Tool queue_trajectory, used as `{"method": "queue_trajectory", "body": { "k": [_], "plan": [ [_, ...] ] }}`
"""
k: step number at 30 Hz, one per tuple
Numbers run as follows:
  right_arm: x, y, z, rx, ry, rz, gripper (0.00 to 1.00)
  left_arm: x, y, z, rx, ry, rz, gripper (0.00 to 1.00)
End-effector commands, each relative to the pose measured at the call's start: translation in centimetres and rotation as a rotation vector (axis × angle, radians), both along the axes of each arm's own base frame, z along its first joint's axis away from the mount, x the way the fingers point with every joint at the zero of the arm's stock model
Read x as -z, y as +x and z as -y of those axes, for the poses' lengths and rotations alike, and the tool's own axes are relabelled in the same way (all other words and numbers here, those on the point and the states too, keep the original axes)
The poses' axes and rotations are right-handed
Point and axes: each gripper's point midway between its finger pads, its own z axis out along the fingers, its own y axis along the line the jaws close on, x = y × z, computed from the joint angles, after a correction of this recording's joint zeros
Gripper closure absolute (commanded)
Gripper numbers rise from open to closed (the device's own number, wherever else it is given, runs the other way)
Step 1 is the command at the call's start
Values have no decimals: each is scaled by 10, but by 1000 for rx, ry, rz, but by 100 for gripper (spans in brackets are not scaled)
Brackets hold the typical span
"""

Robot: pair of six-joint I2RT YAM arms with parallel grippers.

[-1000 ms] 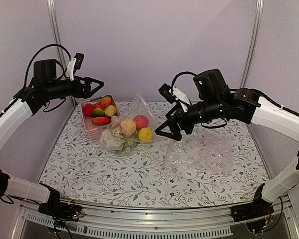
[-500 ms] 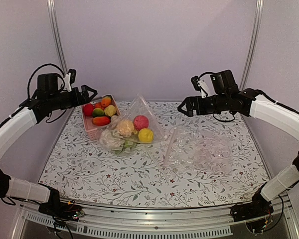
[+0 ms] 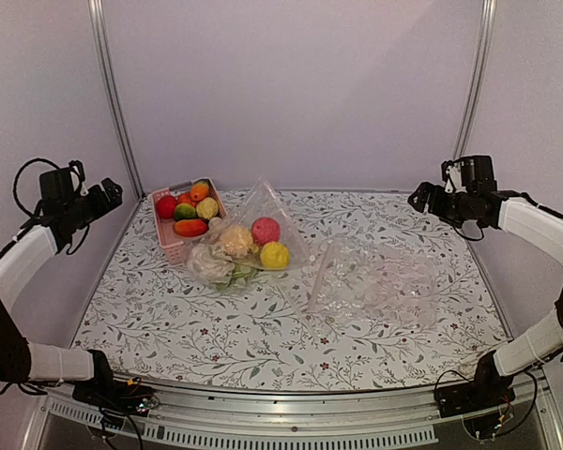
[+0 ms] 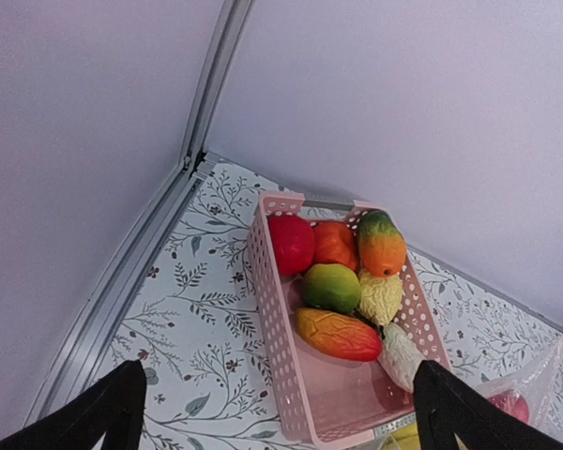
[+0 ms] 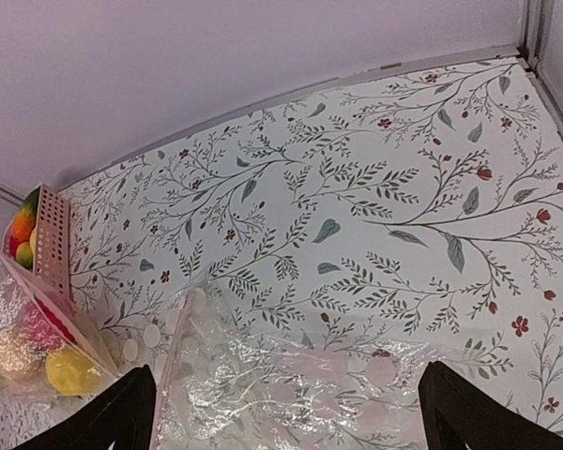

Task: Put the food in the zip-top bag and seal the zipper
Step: Reset both arms

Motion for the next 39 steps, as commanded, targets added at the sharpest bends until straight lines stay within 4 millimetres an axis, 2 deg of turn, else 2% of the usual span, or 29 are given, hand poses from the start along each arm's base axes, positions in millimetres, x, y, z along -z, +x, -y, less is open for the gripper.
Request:
{"method": "queue_trajectory", "body": {
  "k": [1, 5, 6, 7, 8, 14, 17, 20, 28, 39],
  "plan": [
    [-31, 3, 44, 137, -53, 173, 1, -27, -13, -30, -151, 167, 155, 0],
    [-34, -4, 74, 224, -92, 305, 1, -18, -22, -34, -189, 261, 225, 0],
    [-40, -5, 80, 246, -99, 359, 1, -6, -24, -31, -192, 282, 222, 0],
    [-40, -8, 89, 285, -119, 391, 1, -7, -23, -27, -185, 304, 248, 1],
    [-42, -11, 95, 309, -138, 428, 1, 5, -24, -22, -170, 324, 247, 1],
    [-31, -29, 117, 411, -228, 592, 1, 45, -14, 2, -86, 367, 243, 1],
    [-14, -33, 121, 427, -247, 617, 1, 63, -8, 8, -64, 374, 220, 0],
    [7, -30, 116, 401, -240, 599, 1, 74, -5, 8, -75, 370, 209, 0],
    [17, -25, 116, 413, -209, 629, 1, 79, -9, 7, -89, 360, 214, 0],
    [16, -29, 117, 422, -205, 645, 1, 81, -10, 2, -117, 359, 204, 1]
  ]
}}
